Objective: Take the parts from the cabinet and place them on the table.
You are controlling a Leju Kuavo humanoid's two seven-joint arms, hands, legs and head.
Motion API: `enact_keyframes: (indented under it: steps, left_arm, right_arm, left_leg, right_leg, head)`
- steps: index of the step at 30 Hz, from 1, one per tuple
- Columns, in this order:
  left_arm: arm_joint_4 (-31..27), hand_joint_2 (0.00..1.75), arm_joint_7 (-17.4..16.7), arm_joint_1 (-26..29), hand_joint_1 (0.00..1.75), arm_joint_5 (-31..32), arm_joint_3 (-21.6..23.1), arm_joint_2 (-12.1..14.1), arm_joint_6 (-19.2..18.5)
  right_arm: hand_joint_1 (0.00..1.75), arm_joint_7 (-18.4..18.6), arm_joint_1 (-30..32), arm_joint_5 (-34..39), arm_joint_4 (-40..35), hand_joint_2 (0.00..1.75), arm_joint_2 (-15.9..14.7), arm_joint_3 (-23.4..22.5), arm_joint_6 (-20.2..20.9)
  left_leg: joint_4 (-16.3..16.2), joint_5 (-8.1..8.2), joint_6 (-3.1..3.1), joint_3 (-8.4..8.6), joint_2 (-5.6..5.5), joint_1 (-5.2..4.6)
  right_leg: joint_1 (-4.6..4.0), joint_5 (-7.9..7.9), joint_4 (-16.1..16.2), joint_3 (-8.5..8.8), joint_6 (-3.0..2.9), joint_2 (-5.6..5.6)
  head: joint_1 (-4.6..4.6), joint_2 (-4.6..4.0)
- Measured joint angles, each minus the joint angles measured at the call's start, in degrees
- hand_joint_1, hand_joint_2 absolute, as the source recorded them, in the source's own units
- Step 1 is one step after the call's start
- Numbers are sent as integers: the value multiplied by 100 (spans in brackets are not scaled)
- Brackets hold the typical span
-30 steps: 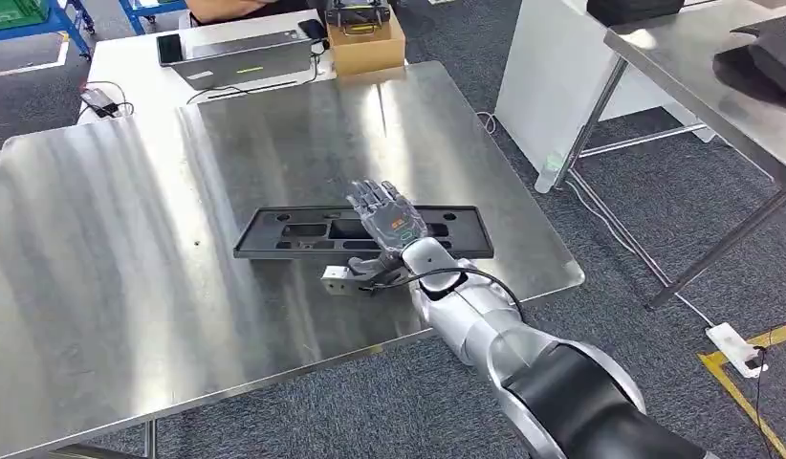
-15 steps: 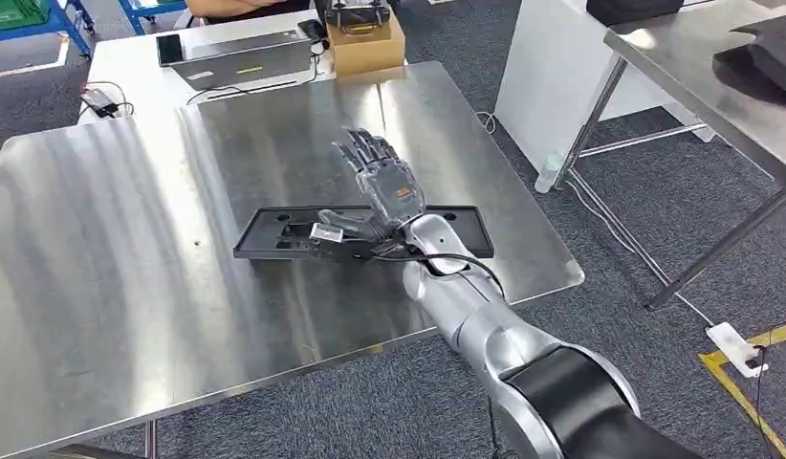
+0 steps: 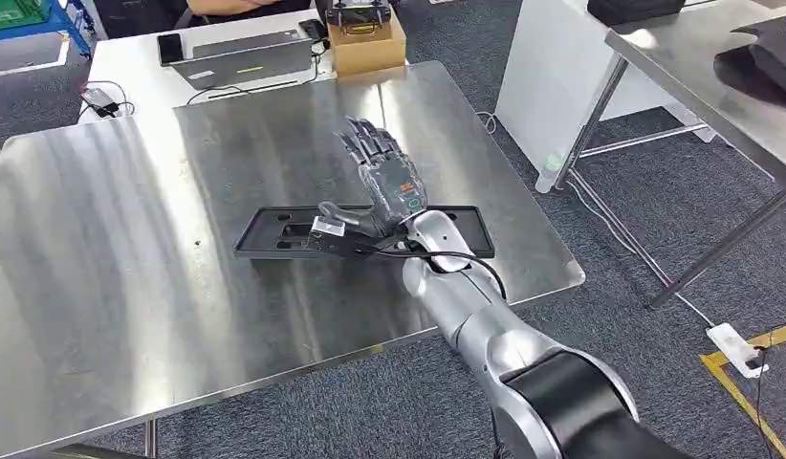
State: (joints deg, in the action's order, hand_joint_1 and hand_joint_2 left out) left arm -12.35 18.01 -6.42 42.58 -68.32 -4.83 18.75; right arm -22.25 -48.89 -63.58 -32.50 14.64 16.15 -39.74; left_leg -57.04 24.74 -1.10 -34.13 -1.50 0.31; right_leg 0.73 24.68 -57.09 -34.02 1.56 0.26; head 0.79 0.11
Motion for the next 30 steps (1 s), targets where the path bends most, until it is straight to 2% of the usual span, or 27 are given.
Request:
enact_keyframes:
  steps: [9, 12, 16, 18, 19, 20, 21, 23, 25, 26, 27, 28, 29, 30]
  left_arm:
    - [0, 0, 13, 0, 0, 0, 0, 0, -2]
    - [0, 0, 17, 3, 0, 0, 0, -2, 9]
    - [0, 0, 20, 3, 0, 0, 0, -2, 9]
    - [0, 0, 33, 5, 0, -13, -9, -4, 9]
    - [0, 0, 33, 11, 0, -17, -33, -15, 44]
    - [0, 0, -26, 22, 0, -83, -103, -22, 66]
    - [0, 0, -50, 26, 0, -112, -125, -17, 35]
    - [0, 0, -100, 28, 0, -75, -142, -17, -78]
    - [0, 0, -116, 30, 0, 7, -144, -24, -127]
    - [0, 0, -142, 30, 0, 15, -151, -48, -112]
    - [0, 0, -155, 24, 0, 24, -160, -74, -85]
    - [0, 0, -168, 22, 0, 28, -166, -79, -74]
    - [0, 0, -177, 28, 0, 31, -166, -83, -72]
    - [0, 0, -190, 29, 0, 37, -168, -101, -68]
  right_arm:
    - [0, -63, 101, 20, -325, 0, 33, -175, 0]
    - [0, -554, 201, 368, -505, 0, 59, -295, 0]
    - [0, -613, 205, 421, -525, 0, 65, -312, 0]
    - [0, -1267, 335, 1257, -726, 0, 125, -490, 22]
    - [0, -1617, 844, 3119, -1610, 0, 70, -456, 195]
    - [0, -1659, 1633, 4101, -2641, 0, -182, -277, 299]
    - [0, -1698, 1862, 4198, -2930, 0, -251, -238, 299]
    - [0, -1685, 2312, 4199, -3343, 0, -354, -173, 291]
    - [0, -1624, 2854, 4010, -3837, 0, -444, -146, 240]
    - [0, -1656, 3172, 3954, -4136, 0, -504, -142, 193]
    - [0, -1705, 3475, 3923, -4398, 0, -562, -140, 142]
    - [0, -1713, 3763, 3903, -4746, 0, -617, -140, 133]
    - [0, -1713, 4004, 3884, -4997, 0, -676, -142, 133]
    - [0, -1689, 4208, 3875, -5227, 0, -730, -148, 136]
  left_leg:
    - [0, 0, 0, 1, 0, 0]
    - [0, 0, 0, 1, 0, 0]
    - [0, 0, 0, 1, 0, 0]
    - [0, 0, 0, 1, 0, 0]
    - [0, 4, -1, 3, -7, -2]
    - [-24, 32, -18, -10, -4, -17]
    - [-47, 54, -70, -15, -4, -20]
    - [-56, 67, -104, -10, -4, -24]
    - [-1, 0, -164, 32, -14, -30]
    - [154, -83, -195, 110, 3, 68]
    - [209, -121, -218, 131, 8, 42]
    - [209, -134, -230, 108, 11, 47]
    - [209, -135, -228, 88, 13, 47]
    - [208, -144, -216, 68, 23, 47]
  right_leg:
    - [0, 0, 0, 1, 0, 0]
    - [0, 0, 0, 1, 0, 0]
    - [0, 0, 0, 1, 0, 0]
    - [0, 0, 0, 0, 0, 0]
    - [-1, 3, 2, -2, 0, -9]
    - [28, -1, 20, 9, 8, -7]
    - [45, 0, 20, 6, 13, -5]
    - [45, 0, 26, 18, 16, -5]
    - [26, -41, 79, 67, 73, -9]
    - [-18, 23, 50, 52, 77, -14]
    - [-13, 197, -132, -16, 39, -11]
    - [-6, 435, -517, -174, -15, -11]
    - [9, 661, -970, -346, -37, -10]
    - [28, 856, -1399, -509, -35, -10]
  head:
    - [2, 0]
    - [2, 0]
    - [2, 0]
    - [2, 0]
    - [2, 0]
    - [4, 0]
    - [0, 0]
    - [2, 0]
    - [-2, 0]
    - [9, 0]
    - [7, 0]
    - [20, 0]
    - [15, 0]
    - [13, 0]
